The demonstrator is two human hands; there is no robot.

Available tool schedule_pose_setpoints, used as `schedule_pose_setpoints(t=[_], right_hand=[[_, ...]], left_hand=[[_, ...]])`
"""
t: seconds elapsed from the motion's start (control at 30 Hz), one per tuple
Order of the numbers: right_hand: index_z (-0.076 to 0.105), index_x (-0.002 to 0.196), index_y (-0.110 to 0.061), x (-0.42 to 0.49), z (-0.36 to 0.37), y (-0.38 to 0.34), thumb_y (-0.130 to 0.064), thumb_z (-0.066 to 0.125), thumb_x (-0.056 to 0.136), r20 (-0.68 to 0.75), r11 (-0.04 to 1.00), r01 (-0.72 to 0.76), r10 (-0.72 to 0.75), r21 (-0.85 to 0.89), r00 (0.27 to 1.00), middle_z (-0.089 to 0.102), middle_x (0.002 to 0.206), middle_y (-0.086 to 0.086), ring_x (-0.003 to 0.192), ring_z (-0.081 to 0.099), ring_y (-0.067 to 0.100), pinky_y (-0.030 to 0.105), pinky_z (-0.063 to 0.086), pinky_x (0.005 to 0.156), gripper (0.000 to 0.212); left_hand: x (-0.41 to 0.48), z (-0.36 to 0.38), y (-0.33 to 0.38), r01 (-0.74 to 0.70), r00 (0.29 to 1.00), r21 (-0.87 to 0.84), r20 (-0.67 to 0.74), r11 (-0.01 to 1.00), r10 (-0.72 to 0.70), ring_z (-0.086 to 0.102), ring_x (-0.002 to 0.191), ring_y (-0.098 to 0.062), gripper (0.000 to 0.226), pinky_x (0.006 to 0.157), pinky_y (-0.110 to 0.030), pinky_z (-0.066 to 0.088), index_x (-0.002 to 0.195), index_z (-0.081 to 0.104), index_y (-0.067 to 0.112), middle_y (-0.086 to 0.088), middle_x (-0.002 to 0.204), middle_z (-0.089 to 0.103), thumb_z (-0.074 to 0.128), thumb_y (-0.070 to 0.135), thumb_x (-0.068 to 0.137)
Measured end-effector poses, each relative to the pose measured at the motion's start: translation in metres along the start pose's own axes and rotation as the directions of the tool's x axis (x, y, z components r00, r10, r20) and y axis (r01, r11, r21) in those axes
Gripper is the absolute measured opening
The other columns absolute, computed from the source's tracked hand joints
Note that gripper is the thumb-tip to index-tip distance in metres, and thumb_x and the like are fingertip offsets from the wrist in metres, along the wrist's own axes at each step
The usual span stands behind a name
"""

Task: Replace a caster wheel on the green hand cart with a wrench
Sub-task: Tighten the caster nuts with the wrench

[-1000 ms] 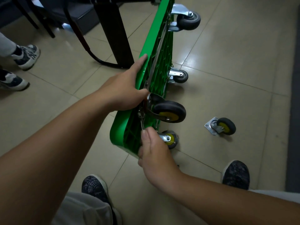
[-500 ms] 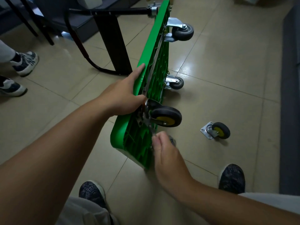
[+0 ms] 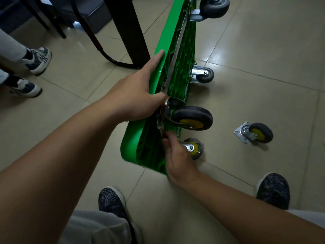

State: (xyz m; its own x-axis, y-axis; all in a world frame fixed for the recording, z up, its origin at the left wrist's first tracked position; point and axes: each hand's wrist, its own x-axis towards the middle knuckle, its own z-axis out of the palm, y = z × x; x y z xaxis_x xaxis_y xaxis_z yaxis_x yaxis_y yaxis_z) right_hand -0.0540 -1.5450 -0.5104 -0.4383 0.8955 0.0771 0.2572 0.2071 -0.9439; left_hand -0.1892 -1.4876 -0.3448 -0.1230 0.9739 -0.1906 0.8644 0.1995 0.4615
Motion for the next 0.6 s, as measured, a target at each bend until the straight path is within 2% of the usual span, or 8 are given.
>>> schedule_pose_setpoints(t=[0.07, 0.13, 0.2, 0.3, 0.4, 0.47, 0.53, 0.6], right_hand=[[0.052, 0.119, -0.016, 0.002, 0.000, -0.001, -0.035, 0.031, 0.105, -0.005, 1.000, 0.016, -0.016, 0.006, 1.000, 0.061, 0.087, -0.007, 0.077, 0.058, 0.008, 0.028, 0.050, 0.069, 0.032], [0.049, 0.111, -0.030, 0.002, -0.004, -0.006, -0.039, 0.030, 0.105, 0.004, 1.000, 0.011, -0.011, 0.021, 1.000, 0.054, 0.081, -0.018, 0.073, 0.054, 0.000, 0.012, 0.043, 0.064, 0.022], [0.044, 0.102, -0.041, 0.000, -0.009, -0.015, -0.048, 0.028, 0.102, 0.054, 0.998, -0.049, 0.047, 0.038, 0.997, 0.054, 0.075, -0.016, 0.071, 0.055, 0.000, 0.016, 0.042, 0.061, 0.018], [0.046, 0.093, -0.038, -0.007, -0.013, -0.029, -0.047, 0.033, 0.105, 0.143, 0.977, -0.182, 0.166, 0.109, 0.976, 0.051, 0.060, -0.018, 0.056, 0.048, 0.004, 0.030, 0.039, 0.056, 0.019], [0.045, 0.080, -0.032, -0.014, -0.017, -0.065, -0.048, 0.032, 0.106, 0.253, 0.863, -0.406, 0.338, 0.301, 0.907, 0.041, 0.049, -0.013, 0.045, 0.043, 0.013, 0.036, 0.040, 0.052, 0.033], [0.043, 0.083, -0.020, -0.012, -0.026, -0.098, -0.048, 0.027, 0.107, 0.330, 0.769, -0.543, 0.443, 0.337, 0.833, 0.038, 0.046, -0.006, 0.038, 0.042, 0.015, 0.029, 0.040, 0.047, 0.040], [0.039, 0.079, -0.012, -0.013, -0.049, -0.115, -0.042, 0.022, 0.109, 0.424, 0.781, -0.532, 0.382, 0.327, 0.821, 0.038, 0.042, -0.002, 0.033, 0.038, 0.012, 0.021, 0.035, 0.043, 0.046], [0.035, 0.074, -0.014, -0.007, -0.066, -0.134, -0.029, 0.019, 0.110, 0.477, 0.698, -0.580, 0.373, 0.421, 0.795, 0.032, 0.042, -0.003, 0.032, 0.032, 0.008, 0.015, 0.030, 0.040, 0.042]], left_hand=[[0.000, 0.001, 0.000, 0.002, 1.000, 0.037, -0.002, 0.999, -0.002, 0.069, 0.075, -0.021, 0.092, 0.076, -0.047, 0.061, 0.156, 0.000, 0.058, -0.001, 0.118, 0.054, 0.061, 0.025, 0.095], [-0.001, 0.001, 0.000, 0.000, 1.000, 0.067, 0.008, 0.998, -0.001, 0.069, 0.077, -0.024, 0.091, 0.076, -0.048, 0.060, 0.156, -0.002, 0.058, -0.006, 0.122, 0.059, 0.059, 0.026, 0.096], [-0.002, 0.001, -0.001, 0.000, 1.000, 0.086, 0.010, 0.996, -0.001, 0.069, 0.079, -0.026, 0.091, 0.077, -0.049, 0.060, 0.156, -0.004, 0.057, -0.011, 0.126, 0.061, 0.058, 0.027, 0.097], [-0.002, 0.002, 0.001, -0.002, 1.000, 0.112, -0.009, 0.994, 0.003, 0.067, 0.081, -0.028, 0.089, 0.079, -0.049, 0.058, 0.157, -0.004, 0.054, -0.012, 0.123, 0.062, 0.057, 0.028, 0.097], [-0.002, 0.002, 0.001, -0.003, 1.000, 0.115, -0.012, 0.993, 0.004, 0.066, 0.079, -0.028, 0.090, 0.077, -0.048, 0.057, 0.158, -0.004, 0.054, -0.014, 0.114, 0.064, 0.057, 0.028, 0.097], [-0.001, 0.002, 0.002, -0.007, 1.000, 0.100, -0.008, 0.995, 0.007, 0.066, 0.080, -0.029, 0.090, 0.078, -0.046, 0.057, 0.158, -0.004, 0.053, -0.013, 0.111, 0.064, 0.057, 0.027, 0.096], [-0.002, 0.002, 0.002, -0.008, 1.000, 0.087, -0.009, 0.996, 0.009, 0.065, 0.085, -0.030, 0.090, 0.080, -0.042, 0.055, 0.158, -0.003, 0.054, -0.010, 0.111, 0.061, 0.057, 0.027, 0.096], [-0.002, 0.001, 0.002, -0.009, 1.000, 0.073, -0.010, 0.997, 0.010, 0.064, 0.085, -0.029, 0.090, 0.077, -0.039, 0.053, 0.158, -0.002, 0.054, -0.010, 0.113, 0.061, 0.057, 0.026, 0.096]])
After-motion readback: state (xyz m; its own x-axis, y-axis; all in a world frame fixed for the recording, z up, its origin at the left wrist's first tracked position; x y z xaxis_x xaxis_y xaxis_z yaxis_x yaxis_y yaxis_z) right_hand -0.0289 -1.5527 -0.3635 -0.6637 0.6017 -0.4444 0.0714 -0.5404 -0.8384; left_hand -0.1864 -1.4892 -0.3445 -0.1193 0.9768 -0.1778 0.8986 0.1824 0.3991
